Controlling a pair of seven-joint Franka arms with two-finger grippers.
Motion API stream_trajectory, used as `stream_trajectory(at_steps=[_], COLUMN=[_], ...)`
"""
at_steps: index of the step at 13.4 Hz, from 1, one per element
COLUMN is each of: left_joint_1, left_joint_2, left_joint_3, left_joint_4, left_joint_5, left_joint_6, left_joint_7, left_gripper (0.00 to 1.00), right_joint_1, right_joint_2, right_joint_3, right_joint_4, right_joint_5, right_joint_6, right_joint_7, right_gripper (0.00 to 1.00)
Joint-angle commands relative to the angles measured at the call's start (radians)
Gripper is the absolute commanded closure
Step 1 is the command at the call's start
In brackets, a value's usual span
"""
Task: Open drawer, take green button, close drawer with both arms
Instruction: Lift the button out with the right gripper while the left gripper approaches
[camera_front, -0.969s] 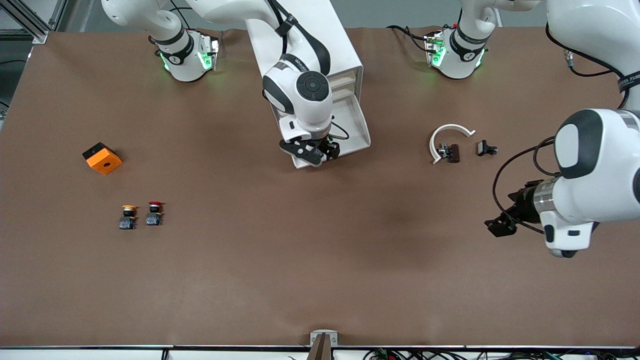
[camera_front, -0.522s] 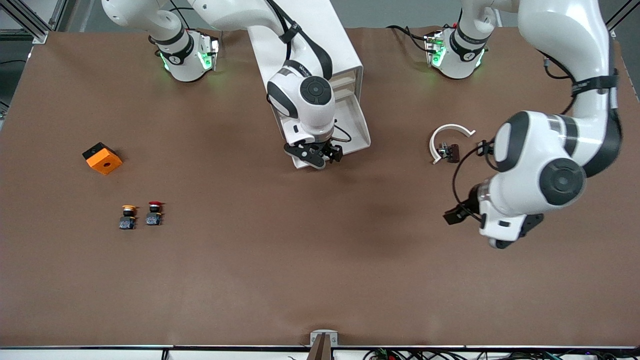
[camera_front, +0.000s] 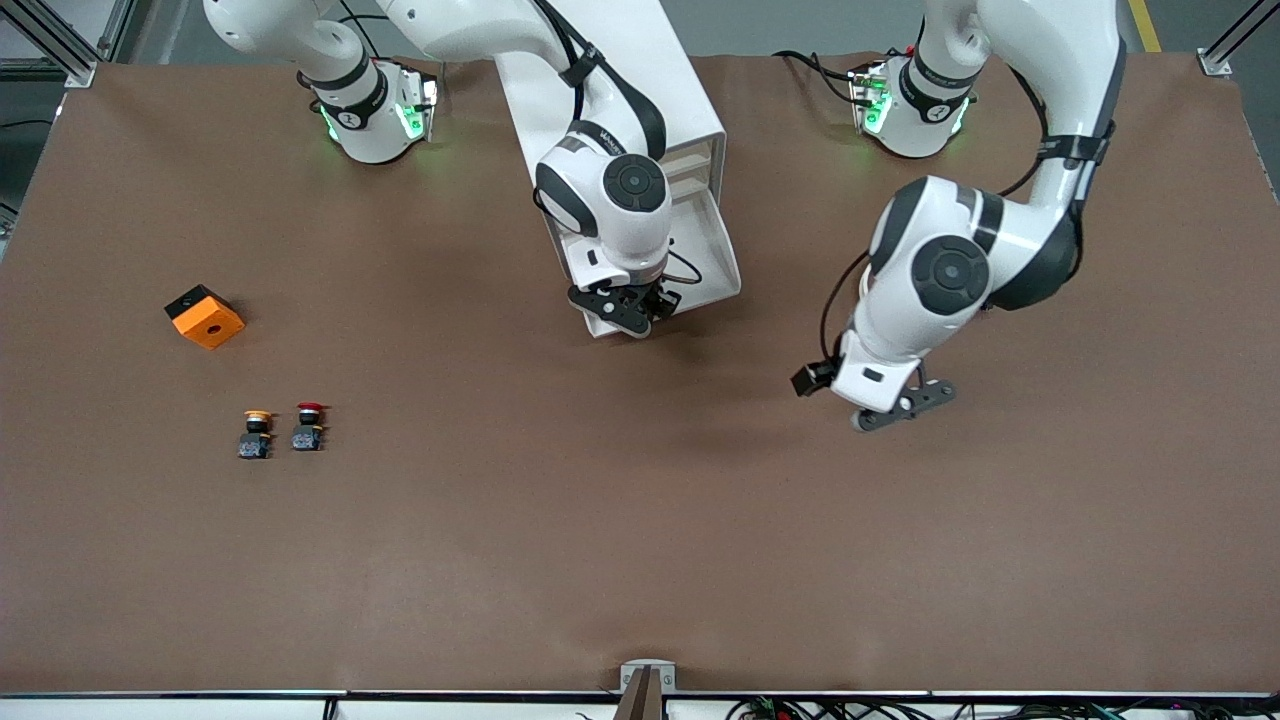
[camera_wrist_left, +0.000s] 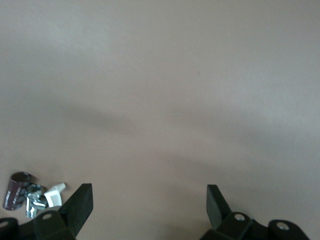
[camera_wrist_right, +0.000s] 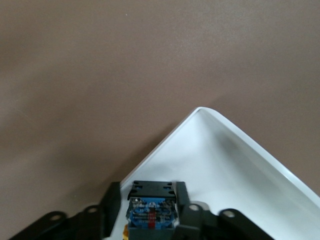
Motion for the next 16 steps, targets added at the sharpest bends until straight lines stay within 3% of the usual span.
stream_trajectory(at_steps=[1, 6, 11, 16], left_joint_1=[0.003, 0.002, 0.002, -0.003], left_joint_2=[-0.038, -0.012, 0.062, 0.129], left_joint_3=[-0.039, -0.125, -0.197, -0.294], left_joint_4=[-0.069, -0.225, -0.24, -0.214], left_joint_5=[0.02, 0.036, 0.016, -0.04], left_joint_6=[0.028, 0.271, 0.281, 0.278], left_joint_7=[0.02, 0.027, -0.05, -0.153], left_gripper=[0.0, 0.0, 0.0, 0.0], right_joint_1=[0.015, -0.002, -0.034, -0.17], right_joint_2=[-0.003, -0.026, -0.075, -0.158], right_joint_3=[-0.009, -0.008, -0.006, -0.011], right_joint_4=[-0.004, 0.022, 0.08, 0.08], right_joint_5=[-0.009, 0.001, 0.033, 0.043], right_joint_6=[-0.015, -0.038, -0.148, -0.229], right_joint_7=[0.024, 0.006, -0.071, -0.348], right_gripper=[1.0, 1.0, 1.0, 1.0])
